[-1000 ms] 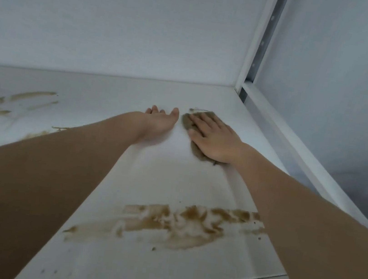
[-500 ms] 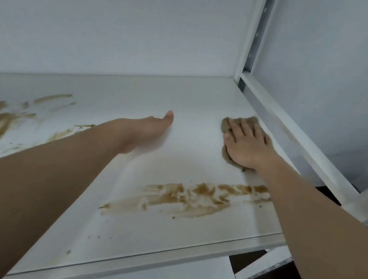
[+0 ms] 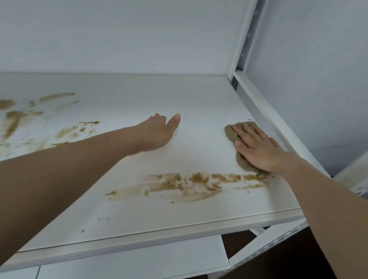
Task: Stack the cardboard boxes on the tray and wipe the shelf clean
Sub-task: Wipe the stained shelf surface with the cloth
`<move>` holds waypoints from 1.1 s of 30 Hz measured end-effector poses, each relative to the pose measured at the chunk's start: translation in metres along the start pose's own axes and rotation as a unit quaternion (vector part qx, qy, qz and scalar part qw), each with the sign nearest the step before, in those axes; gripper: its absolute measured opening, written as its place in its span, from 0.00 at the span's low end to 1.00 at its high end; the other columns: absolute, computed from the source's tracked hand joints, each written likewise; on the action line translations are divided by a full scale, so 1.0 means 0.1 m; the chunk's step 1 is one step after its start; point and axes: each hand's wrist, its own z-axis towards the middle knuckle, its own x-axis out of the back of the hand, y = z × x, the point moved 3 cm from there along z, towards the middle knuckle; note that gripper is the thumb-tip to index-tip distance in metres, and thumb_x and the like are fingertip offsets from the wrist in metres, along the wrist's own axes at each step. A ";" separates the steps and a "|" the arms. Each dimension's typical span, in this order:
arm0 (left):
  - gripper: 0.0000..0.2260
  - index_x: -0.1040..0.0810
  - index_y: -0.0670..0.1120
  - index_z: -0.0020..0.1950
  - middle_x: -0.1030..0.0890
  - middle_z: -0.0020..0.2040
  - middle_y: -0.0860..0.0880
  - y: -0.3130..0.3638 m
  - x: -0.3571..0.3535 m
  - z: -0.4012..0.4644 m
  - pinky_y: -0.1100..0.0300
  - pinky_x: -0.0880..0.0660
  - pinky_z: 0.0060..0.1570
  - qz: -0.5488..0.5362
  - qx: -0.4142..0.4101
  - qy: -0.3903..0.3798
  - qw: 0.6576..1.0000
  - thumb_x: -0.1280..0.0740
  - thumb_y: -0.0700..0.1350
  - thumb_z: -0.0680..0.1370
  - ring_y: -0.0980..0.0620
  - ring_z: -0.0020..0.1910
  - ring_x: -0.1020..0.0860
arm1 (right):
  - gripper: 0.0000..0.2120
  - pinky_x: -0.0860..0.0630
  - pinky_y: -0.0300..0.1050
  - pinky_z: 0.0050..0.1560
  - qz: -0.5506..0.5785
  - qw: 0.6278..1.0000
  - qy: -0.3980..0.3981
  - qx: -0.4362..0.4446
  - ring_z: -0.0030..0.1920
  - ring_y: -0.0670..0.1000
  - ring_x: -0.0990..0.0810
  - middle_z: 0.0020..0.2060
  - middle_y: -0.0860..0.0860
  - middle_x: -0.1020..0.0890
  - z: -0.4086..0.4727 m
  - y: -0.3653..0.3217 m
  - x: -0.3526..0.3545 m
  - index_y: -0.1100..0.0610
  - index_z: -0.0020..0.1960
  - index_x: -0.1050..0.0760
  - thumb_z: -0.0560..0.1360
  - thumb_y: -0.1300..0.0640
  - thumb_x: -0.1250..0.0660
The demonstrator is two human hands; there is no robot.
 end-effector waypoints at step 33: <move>0.19 0.30 0.38 0.60 0.28 0.56 0.46 -0.19 -0.10 -0.49 0.59 0.37 0.51 0.031 -0.073 0.037 0.996 0.53 0.50 0.83 0.48 0.53 0.30 | 0.23 0.58 0.50 0.77 0.016 0.996 0.088 0.005 0.77 0.41 0.62 0.77 0.37 0.56 -0.98 -0.14 -0.42 0.38 0.77 0.56 0.83 0.43 0.58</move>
